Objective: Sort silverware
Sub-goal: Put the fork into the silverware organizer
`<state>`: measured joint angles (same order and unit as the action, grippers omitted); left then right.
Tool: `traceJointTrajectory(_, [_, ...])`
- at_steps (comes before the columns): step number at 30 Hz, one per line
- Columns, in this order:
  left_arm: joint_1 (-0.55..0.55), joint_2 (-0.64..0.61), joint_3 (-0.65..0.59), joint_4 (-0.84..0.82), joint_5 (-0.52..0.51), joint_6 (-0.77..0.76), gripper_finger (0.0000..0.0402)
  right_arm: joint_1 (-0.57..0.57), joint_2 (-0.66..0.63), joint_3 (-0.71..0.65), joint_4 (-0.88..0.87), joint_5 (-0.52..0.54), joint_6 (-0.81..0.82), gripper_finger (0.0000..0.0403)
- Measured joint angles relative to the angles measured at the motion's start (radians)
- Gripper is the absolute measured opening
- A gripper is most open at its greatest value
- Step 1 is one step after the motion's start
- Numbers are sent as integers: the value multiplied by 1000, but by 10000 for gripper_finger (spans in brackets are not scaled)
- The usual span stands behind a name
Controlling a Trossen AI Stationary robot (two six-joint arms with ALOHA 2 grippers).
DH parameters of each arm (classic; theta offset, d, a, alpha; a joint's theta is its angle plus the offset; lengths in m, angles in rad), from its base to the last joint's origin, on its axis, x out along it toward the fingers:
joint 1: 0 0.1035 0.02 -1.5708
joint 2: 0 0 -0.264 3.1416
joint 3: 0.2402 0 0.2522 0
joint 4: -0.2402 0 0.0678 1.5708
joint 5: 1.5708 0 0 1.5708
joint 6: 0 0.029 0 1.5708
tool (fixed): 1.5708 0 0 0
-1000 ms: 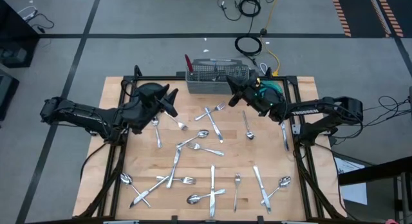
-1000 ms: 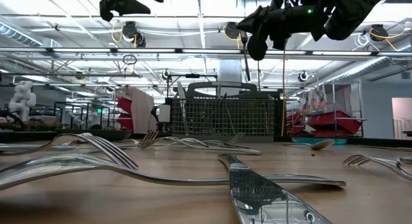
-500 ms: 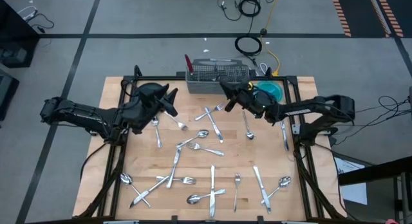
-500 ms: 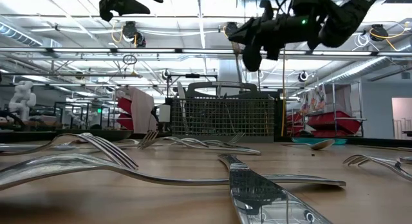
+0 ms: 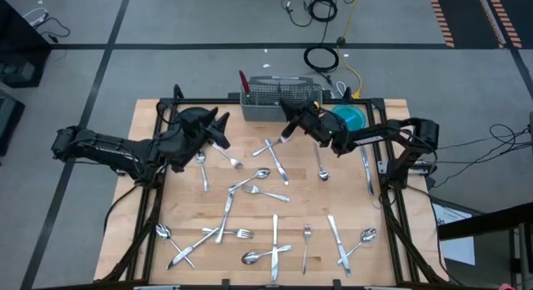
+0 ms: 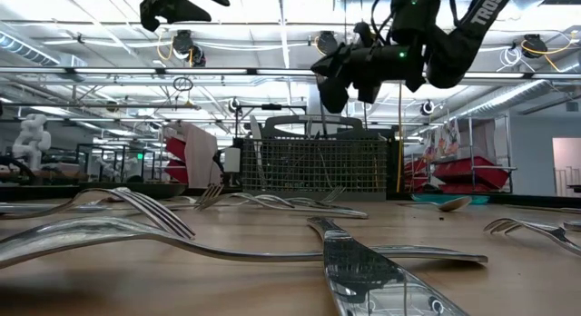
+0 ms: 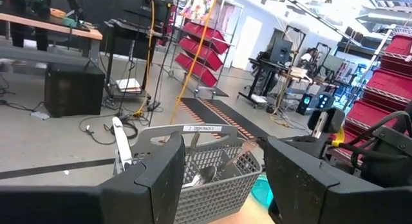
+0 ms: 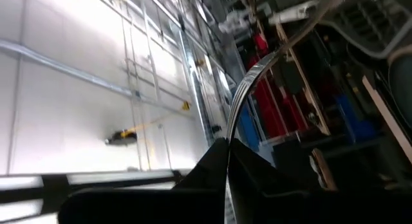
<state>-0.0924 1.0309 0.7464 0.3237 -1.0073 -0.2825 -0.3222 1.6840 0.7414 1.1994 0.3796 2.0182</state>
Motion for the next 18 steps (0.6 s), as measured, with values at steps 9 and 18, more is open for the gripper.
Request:
traceJointTrajectory(9, [24, 0, 0, 0, 0, -59, 212, -34, -1, 0, -78, 71, 67, 0])
traceJointTrajectory(18, [27, 0, 0, -1, -2, -77, 212, -63, -1, 0, -197, 67, 160, 0])
